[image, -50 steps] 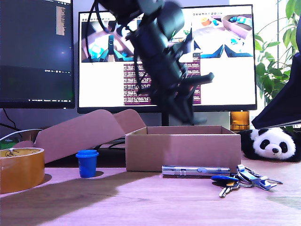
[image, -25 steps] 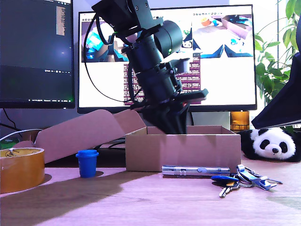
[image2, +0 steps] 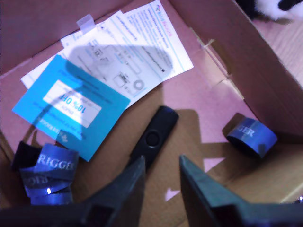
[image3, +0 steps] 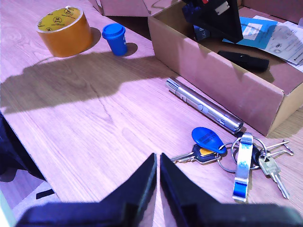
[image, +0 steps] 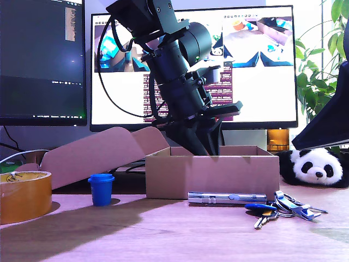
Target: Pick up the USB drive and place it inside the cardboard box
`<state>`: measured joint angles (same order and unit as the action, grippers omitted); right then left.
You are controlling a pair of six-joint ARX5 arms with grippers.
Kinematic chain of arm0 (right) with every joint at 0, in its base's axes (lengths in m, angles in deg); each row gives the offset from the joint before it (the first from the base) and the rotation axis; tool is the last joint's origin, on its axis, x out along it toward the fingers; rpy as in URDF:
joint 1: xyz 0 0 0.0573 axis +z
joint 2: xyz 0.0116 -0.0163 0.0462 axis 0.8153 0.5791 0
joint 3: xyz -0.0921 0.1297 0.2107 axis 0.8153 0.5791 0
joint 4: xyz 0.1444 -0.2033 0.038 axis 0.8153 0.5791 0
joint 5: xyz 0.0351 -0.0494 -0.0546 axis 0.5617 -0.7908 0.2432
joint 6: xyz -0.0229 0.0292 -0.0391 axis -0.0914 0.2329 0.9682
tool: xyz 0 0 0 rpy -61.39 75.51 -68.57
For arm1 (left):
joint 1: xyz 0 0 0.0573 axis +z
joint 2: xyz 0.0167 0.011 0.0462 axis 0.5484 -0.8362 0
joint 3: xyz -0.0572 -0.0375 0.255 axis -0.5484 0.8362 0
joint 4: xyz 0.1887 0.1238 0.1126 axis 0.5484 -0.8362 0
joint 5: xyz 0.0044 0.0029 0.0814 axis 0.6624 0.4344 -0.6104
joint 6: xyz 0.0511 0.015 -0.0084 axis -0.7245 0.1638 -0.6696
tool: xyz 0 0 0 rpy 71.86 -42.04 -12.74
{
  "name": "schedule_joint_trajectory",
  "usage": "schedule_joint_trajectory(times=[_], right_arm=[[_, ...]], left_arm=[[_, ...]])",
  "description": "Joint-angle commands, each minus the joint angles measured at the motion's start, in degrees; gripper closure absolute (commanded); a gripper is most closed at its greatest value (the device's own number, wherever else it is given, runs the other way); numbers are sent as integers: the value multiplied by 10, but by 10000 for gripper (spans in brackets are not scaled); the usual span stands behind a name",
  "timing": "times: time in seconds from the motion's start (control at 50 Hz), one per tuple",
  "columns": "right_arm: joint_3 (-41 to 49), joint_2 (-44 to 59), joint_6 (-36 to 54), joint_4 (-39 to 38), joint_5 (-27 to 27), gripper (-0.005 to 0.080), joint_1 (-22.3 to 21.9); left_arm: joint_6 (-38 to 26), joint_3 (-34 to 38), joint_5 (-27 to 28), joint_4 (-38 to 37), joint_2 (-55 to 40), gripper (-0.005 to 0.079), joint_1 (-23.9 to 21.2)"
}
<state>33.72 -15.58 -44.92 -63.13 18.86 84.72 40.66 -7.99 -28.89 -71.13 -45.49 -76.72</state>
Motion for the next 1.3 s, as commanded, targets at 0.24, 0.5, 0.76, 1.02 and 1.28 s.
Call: schedule_joint_trajectory(times=[0.24, 0.5, 0.76, 1.02, 1.28], right_arm=[[2, 2, 2, -42, -96, 765, -16], [2, 2, 1, -54, -99, 765, -72], [2, 2, -1, -73, -64, 765, -119], [2, 2, -1, -82, -33, 765, -145], [2, 2, 0, -91, -19, 765, -148]], left_arm=[[-23, 1, 10, 3, 23, 766, -3], [-25, 2, 9, 24, 82, 766, -8], [-32, 6, 14, 47, 130, 766, -10], [-42, 113, 40, 144, 220, 766, -9], [-54, 311, 58, 294, 341, 766, 25]])
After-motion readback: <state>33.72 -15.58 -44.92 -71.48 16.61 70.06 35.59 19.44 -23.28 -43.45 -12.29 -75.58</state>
